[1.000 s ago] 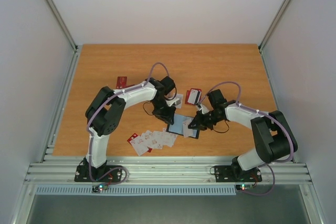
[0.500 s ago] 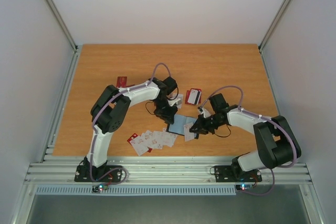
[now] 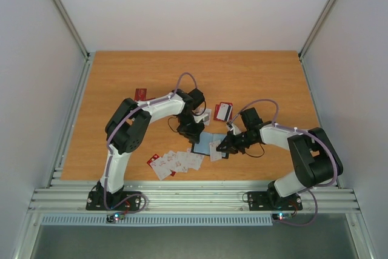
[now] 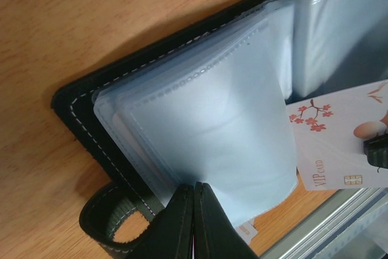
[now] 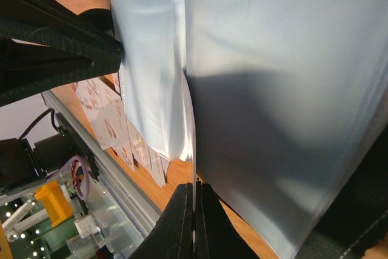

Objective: Put the credit cards into the card holder

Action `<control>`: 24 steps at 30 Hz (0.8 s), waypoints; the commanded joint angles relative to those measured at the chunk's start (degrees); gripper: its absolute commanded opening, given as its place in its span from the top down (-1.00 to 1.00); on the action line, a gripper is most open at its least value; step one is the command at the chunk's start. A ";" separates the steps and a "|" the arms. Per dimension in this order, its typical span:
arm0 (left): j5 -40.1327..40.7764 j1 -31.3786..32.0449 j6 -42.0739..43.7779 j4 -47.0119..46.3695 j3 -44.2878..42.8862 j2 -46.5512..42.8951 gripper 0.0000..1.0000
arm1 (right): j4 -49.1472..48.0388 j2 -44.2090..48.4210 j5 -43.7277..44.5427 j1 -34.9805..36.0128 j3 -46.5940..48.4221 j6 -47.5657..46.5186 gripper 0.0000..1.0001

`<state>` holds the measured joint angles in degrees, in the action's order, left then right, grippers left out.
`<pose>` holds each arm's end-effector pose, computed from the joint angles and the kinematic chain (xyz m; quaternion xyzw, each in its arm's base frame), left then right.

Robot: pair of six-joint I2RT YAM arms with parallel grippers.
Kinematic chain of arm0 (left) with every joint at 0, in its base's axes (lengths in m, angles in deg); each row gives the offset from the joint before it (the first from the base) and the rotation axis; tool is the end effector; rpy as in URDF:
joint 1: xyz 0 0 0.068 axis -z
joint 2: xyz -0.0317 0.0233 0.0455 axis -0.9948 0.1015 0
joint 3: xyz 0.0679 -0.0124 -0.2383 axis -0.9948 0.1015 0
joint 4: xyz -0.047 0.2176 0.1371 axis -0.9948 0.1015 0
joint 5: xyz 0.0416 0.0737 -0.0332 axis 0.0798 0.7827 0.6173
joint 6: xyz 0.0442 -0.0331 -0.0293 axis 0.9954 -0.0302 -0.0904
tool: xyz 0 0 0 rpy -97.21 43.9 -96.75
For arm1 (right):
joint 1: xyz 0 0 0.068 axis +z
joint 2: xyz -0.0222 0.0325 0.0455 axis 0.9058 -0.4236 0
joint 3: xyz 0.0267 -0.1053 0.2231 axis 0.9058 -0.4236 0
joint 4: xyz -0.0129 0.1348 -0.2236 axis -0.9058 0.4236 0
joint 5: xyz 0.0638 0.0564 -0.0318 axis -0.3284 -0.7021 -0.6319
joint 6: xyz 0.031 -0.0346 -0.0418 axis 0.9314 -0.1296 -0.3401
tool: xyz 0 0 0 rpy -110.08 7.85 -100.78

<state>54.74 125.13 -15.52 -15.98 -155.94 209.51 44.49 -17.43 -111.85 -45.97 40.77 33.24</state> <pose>0.2714 -0.2658 0.1135 -0.2621 -0.9328 0.2256 0.1018 0.2108 0.1098 0.0917 -0.2162 0.8787 0.4184 0.0776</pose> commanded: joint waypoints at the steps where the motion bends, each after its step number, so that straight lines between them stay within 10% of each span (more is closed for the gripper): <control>1: 2.92 0.68 1.46 2.03 -0.89 3.14 0.92 | -3.07 -1.20 -0.08 0.24 0.52 0.11 0.98; 24: 4.82 0.83 1.52 4.25 -2.67 4.52 0.94 | -7.06 -1.13 -1.66 0.21 2.01 0.19 0.98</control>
<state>56.07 125.41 -14.38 -12.79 -158.67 211.04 39.68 -17.88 -112.90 -45.97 41.33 33.44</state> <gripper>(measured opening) 0.036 0.016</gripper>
